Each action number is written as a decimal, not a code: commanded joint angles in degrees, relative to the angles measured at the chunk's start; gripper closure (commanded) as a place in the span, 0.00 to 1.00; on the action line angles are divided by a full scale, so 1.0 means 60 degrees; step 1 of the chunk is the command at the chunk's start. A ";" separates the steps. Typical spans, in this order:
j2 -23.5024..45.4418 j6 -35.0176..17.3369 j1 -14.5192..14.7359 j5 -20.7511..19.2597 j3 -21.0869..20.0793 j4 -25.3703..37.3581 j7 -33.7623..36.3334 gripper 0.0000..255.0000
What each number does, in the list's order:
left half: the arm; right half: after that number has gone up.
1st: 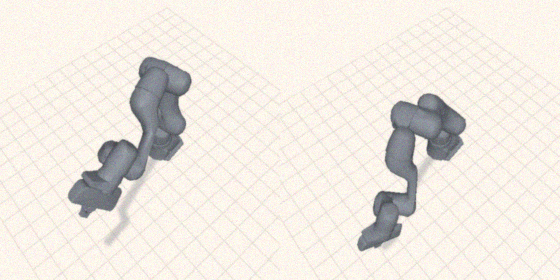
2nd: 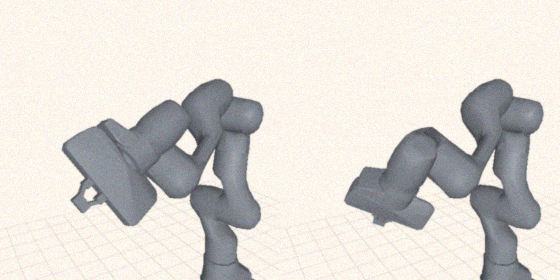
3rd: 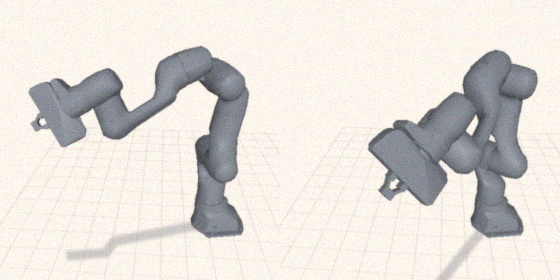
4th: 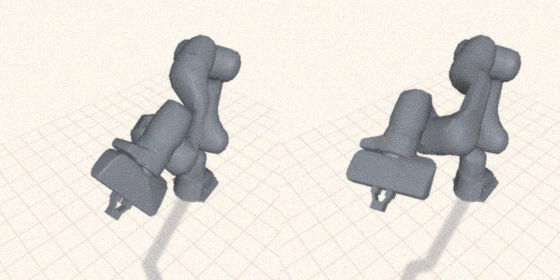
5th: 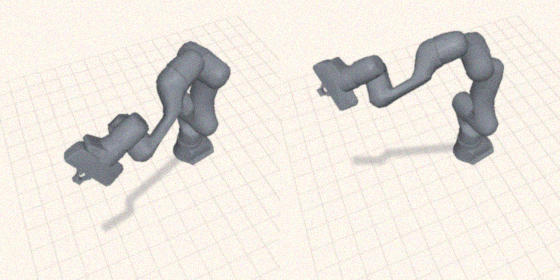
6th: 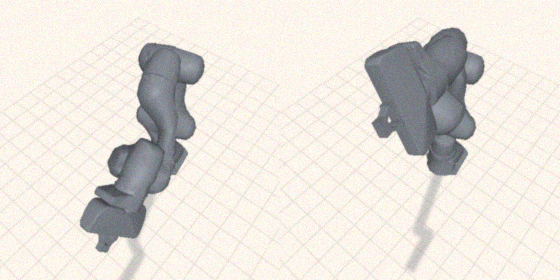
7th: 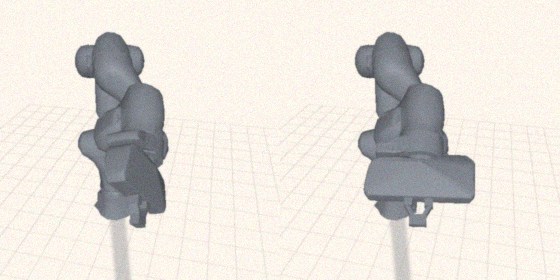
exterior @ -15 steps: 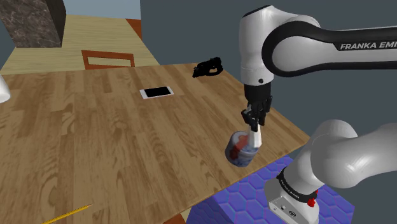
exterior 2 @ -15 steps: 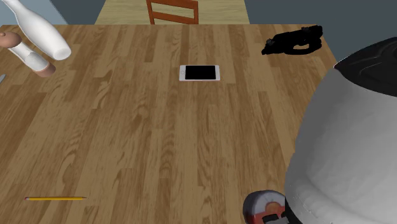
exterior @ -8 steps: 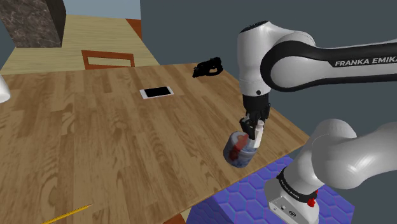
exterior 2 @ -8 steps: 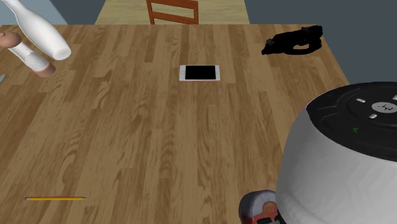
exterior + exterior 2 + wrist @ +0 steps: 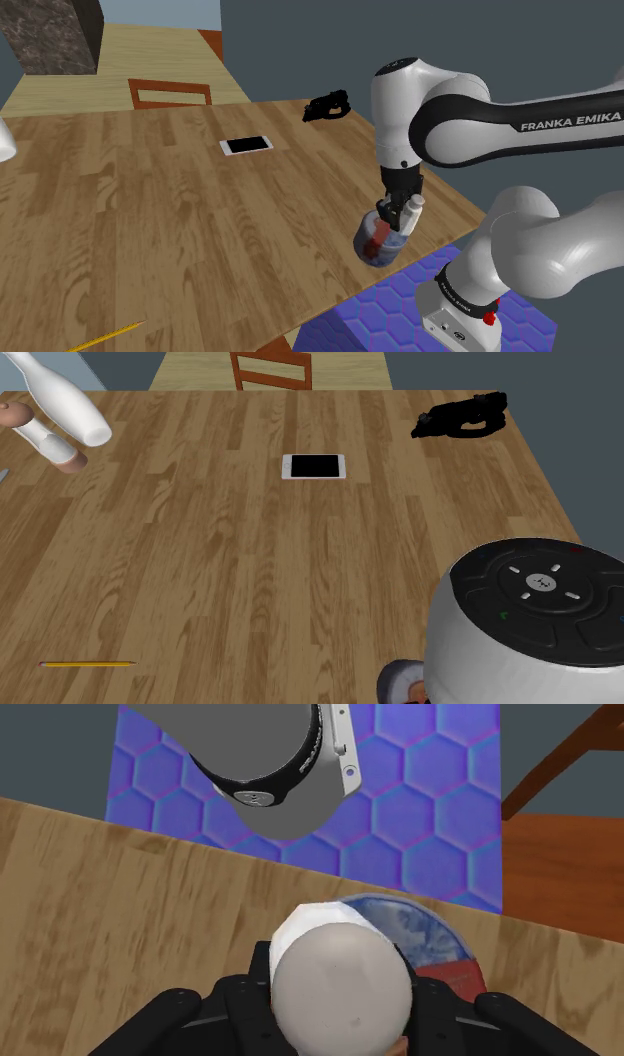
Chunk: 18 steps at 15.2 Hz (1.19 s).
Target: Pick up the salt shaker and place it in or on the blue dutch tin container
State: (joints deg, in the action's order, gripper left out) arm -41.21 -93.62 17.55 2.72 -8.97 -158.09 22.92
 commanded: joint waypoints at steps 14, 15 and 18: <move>-0.2822 0.0398 0.0555 -0.0337 0.0361 0.0500 0.0295 0.00; -0.2720 0.0662 0.0587 -0.0365 0.0390 0.0863 0.0327 0.00; -0.2629 0.0869 0.0657 -0.0409 0.0442 0.1154 0.0384 0.00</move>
State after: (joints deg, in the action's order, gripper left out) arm -42.54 -90.03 20.44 -0.23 -5.62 -152.32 24.51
